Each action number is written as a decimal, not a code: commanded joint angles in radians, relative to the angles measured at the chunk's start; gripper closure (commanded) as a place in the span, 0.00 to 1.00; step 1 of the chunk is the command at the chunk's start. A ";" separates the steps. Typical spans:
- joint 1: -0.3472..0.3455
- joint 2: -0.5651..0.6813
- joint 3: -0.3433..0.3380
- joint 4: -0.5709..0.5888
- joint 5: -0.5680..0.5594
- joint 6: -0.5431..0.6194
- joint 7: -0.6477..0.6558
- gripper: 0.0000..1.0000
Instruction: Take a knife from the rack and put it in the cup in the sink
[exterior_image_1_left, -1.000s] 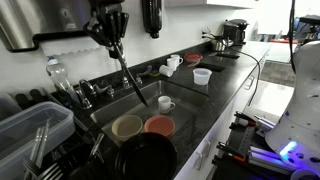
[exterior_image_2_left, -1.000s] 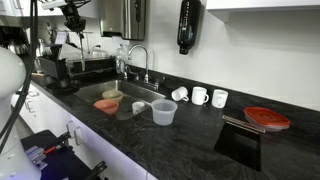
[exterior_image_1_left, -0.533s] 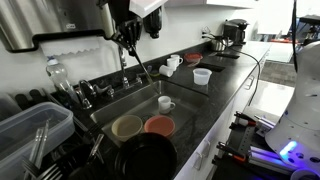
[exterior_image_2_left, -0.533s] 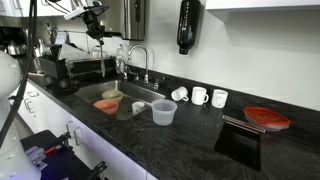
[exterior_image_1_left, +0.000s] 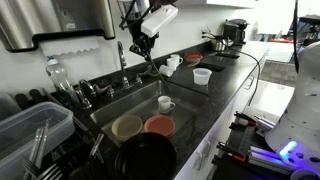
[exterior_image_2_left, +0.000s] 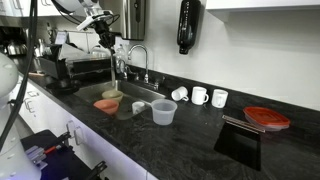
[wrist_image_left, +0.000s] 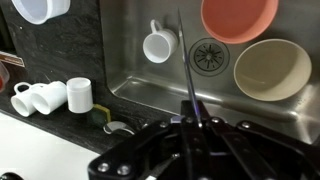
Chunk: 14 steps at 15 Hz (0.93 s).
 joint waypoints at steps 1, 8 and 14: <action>-0.016 0.002 0.002 -0.007 -0.001 -0.003 0.013 0.95; -0.023 0.000 -0.001 -0.019 -0.002 0.006 0.032 0.95; -0.043 0.015 -0.024 -0.007 -0.020 0.026 0.064 0.99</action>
